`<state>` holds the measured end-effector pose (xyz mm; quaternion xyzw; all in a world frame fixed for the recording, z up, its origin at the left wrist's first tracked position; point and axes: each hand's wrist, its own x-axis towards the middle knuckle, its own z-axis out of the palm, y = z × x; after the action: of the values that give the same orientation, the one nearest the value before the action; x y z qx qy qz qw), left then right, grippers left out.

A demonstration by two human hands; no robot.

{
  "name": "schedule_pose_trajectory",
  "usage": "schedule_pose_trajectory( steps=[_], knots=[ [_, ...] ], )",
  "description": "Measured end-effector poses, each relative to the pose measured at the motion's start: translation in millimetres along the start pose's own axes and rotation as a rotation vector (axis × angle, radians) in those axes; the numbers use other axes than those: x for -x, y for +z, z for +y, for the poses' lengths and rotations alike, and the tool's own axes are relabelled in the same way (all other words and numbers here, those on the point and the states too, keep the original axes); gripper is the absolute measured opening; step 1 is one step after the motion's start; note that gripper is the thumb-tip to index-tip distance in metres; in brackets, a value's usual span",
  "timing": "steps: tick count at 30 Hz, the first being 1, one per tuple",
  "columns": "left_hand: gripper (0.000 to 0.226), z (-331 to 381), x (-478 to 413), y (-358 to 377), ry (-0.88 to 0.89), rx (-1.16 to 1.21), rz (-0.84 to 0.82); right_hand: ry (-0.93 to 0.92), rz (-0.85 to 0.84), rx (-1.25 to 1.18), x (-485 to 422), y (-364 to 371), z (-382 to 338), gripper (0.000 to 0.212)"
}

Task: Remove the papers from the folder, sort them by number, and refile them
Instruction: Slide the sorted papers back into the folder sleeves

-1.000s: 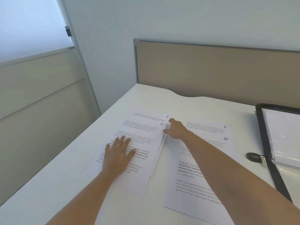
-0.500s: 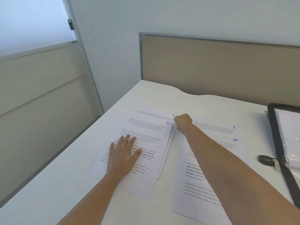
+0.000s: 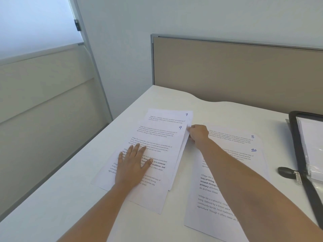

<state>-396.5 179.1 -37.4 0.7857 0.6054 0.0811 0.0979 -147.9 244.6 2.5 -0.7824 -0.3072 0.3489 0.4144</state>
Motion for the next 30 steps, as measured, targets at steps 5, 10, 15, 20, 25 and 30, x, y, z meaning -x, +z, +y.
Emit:
schedule_pose_trajectory(
  steps=[5, 10, 15, 20, 25, 30],
  knots=[
    [0.097, 0, 0, -1, 0.003, 0.022, -0.015, -0.089, 0.112, -0.059, -3, -15, 3, 0.013],
    [0.095, 1, 1, -3, 0.000, 0.023, -0.047, -0.109, 0.233, -0.139, -2, -44, 8, 0.023],
    [0.060, 2, -1, -8, -0.012, 0.041, -0.067, -0.120, 0.381, -0.220, 5, -86, 16, 0.019],
    [0.057, 9, -6, -13, -0.061, 0.039, -0.112, -0.119, 0.516, -0.290, 13, -137, 33, 0.014],
    [0.053, 37, 1, -15, -0.074, 0.055, -0.088, -0.105, 0.614, -0.371, 33, -177, 60, 0.014],
    [0.053, 109, 16, -2, 0.021, 0.161, -0.081, -0.089, 0.692, -0.431, 53, -225, 92, 0.020]
  ],
)
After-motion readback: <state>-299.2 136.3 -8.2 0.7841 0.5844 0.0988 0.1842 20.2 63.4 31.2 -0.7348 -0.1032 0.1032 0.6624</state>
